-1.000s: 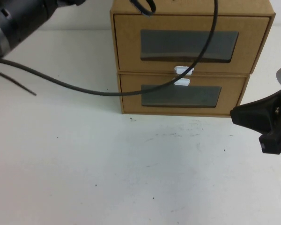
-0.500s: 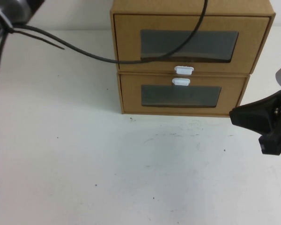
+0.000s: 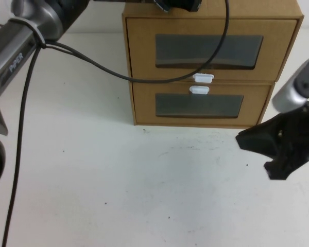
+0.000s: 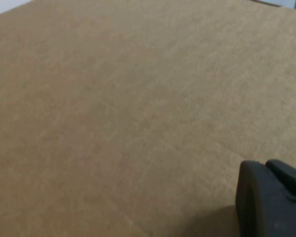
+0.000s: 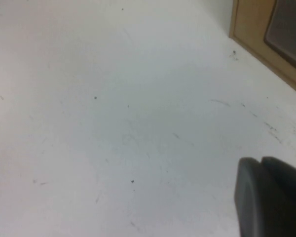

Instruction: Open the shoe box

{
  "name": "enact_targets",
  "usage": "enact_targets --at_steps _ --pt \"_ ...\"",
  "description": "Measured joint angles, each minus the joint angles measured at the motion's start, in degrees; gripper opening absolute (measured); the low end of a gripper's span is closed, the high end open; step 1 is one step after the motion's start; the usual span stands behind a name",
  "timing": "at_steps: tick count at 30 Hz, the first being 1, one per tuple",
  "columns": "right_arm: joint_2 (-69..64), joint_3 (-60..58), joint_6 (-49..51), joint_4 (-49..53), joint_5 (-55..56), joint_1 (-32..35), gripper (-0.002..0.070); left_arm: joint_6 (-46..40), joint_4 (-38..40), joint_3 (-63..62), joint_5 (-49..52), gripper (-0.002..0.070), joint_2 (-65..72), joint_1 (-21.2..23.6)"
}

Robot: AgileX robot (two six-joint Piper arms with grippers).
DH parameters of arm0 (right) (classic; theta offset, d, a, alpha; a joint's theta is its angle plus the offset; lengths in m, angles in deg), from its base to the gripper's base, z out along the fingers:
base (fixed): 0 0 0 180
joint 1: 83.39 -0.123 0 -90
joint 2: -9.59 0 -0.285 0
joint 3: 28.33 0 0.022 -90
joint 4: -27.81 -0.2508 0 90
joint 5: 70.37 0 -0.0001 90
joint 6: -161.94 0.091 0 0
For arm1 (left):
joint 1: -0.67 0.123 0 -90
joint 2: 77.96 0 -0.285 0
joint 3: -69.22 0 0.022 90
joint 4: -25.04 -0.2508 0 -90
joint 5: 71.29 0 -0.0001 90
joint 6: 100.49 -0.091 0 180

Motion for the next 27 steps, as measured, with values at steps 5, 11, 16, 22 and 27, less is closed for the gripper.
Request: enact_targets --at_steps 5,11,16,22,27 --pt "-3.3 0.0 -2.3 5.1 7.9 -5.3 -0.0019 0.0 0.5 -0.4 1.4 -0.0007 0.5 0.4" --pt "-5.0 0.0 -2.4 21.2 20.9 -12.8 -0.0019 0.0 2.2 -0.9 5.3 -0.0007 0.5 1.6" --pt "-5.1 0.0 -1.6 35.7 26.7 -17.2 -0.0019 0.2 4.7 -1.0 8.0 -0.0007 0.5 2.8" --pt "-5.1 0.0 -1.3 55.8 28.2 -18.4 -0.0019 1.2 5.6 -1.1 9.1 -0.0007 0.5 3.3" --pt "-5.4 0.9 5.0 78.1 26.2 -18.6 -0.0019 2.1 6.0 -1.2 9.6 -0.0007 0.5 3.3"
